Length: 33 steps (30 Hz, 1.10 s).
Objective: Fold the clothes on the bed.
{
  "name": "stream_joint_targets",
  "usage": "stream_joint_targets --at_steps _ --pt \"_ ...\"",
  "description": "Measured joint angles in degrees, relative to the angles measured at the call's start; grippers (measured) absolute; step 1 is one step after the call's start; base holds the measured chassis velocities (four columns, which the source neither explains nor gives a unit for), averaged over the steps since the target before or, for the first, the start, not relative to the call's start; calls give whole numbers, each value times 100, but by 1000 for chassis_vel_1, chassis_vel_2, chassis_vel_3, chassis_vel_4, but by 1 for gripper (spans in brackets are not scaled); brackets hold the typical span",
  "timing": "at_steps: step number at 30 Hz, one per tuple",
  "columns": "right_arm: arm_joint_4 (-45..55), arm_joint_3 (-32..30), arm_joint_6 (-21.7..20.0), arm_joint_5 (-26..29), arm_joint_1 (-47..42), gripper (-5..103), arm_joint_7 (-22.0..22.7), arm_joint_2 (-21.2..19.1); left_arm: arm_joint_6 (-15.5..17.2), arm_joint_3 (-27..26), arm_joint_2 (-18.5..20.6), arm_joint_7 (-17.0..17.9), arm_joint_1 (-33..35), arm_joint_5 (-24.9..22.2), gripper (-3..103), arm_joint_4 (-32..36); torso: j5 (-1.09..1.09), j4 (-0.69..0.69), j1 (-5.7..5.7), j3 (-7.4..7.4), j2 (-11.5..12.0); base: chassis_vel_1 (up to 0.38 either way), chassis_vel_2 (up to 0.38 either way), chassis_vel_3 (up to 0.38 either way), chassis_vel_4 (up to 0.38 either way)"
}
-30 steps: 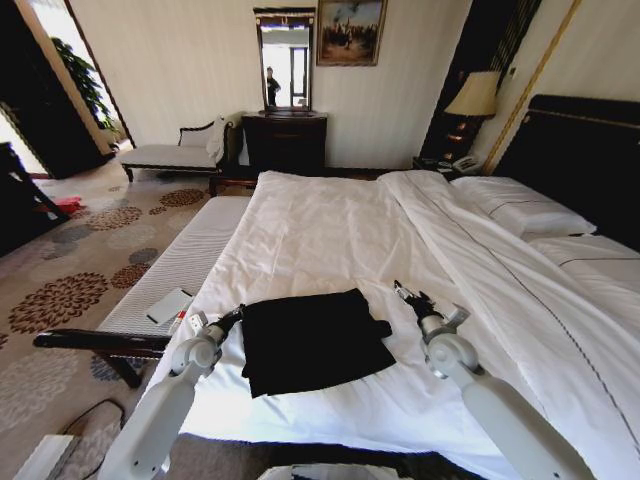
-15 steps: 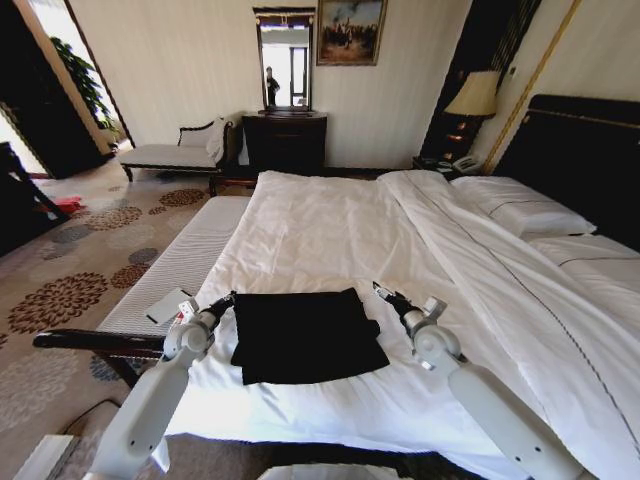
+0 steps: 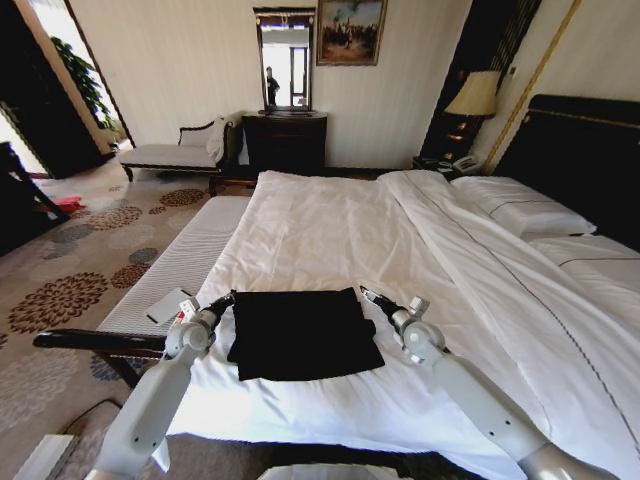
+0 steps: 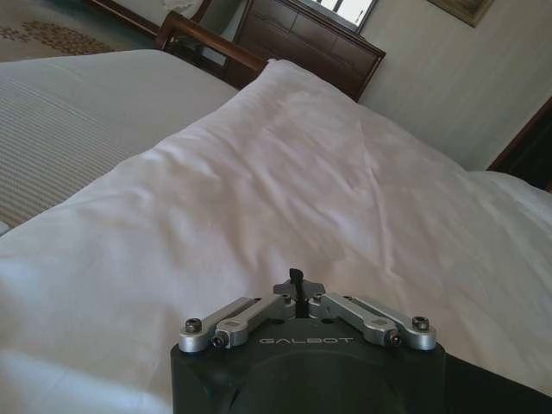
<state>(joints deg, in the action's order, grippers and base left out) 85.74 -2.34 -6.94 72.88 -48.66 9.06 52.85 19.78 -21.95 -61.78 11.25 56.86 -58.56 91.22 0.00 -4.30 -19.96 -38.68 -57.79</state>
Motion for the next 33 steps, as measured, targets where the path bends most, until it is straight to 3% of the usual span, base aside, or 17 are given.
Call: stream_joint_targets --at_steps 5,15,17,19,21,23,25,28,29,33 --pt "-486 353 126 -96 362 100 -598 238 0 -13 67 2 33 -11 1 87 0 0 0 0 0 0 0 0 0" --pt "-527 544 129 -142 344 101 -679 321 1 3 89 19 12 -12 1 106 0 -1 1 1 0 0 0 0 0" --pt "-511 546 129 -158 301 91 -749 299 2 16 89 22 9 -7 1 106 0 -1 1 1 0 0 0 0 0" --pt "-511 548 132 -167 292 91 -772 291 1 19 89 23 8 -5 1 106 0 -1 1 1 0 0 0 0 0" --pt "-513 548 144 -170 285 80 -819 286 1 26 90 24 8 7 1 107 0 -1 1 1 0 0 0 0 0" --pt "-514 548 146 -170 285 80 -827 286 1 26 90 25 9 8 1 107 0 -1 1 1 0 0 0 0 0" --pt "-537 549 173 -173 292 64 -942 293 1 26 94 25 15 23 1 111 0 -1 1 1 0 0 0 0 0" --pt "-572 568 201 -221 300 64 -1093 305 0 26 99 25 29 39 1 115 0 -1 1 1 0 0 0 0 0" --pt "-593 578 221 -238 306 53 -1133 314 -2 23 101 24 36 45 1 119 0 -1 1 1 0 0 0 0 0" --pt "-645 603 267 -243 363 36 -1162 343 -13 13 108 21 49 59 1 124 0 -1 1 1 0 0 0 0 0"
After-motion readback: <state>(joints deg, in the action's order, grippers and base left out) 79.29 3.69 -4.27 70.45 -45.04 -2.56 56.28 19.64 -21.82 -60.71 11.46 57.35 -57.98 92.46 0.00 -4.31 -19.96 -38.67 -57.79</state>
